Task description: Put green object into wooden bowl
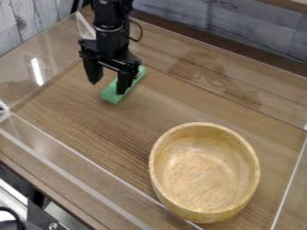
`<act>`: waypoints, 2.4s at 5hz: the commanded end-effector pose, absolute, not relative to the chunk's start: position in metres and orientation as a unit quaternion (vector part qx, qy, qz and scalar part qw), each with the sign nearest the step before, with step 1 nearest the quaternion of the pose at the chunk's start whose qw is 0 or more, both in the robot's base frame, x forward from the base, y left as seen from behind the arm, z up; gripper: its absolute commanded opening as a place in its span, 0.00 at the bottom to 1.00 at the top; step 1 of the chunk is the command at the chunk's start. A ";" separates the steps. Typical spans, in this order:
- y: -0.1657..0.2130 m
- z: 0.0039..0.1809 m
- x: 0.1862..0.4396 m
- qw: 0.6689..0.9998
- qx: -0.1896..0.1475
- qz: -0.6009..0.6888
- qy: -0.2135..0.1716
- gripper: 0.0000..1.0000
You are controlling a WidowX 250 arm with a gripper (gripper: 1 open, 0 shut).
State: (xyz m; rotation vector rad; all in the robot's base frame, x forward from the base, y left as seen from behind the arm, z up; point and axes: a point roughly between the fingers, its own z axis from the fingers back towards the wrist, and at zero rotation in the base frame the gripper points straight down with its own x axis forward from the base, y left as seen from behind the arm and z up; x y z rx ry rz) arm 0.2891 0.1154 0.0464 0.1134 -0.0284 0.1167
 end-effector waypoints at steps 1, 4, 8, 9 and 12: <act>0.129 0.053 0.300 0.993 0.067 0.089 -0.038 1.00; 0.110 0.056 0.313 0.996 0.068 0.030 -0.040 1.00; 0.118 0.031 0.315 0.995 0.069 0.070 -0.035 0.00; 0.122 0.033 0.305 0.997 0.062 0.028 -0.038 0.00; 0.114 0.110 0.296 0.995 0.032 0.057 -0.075 0.00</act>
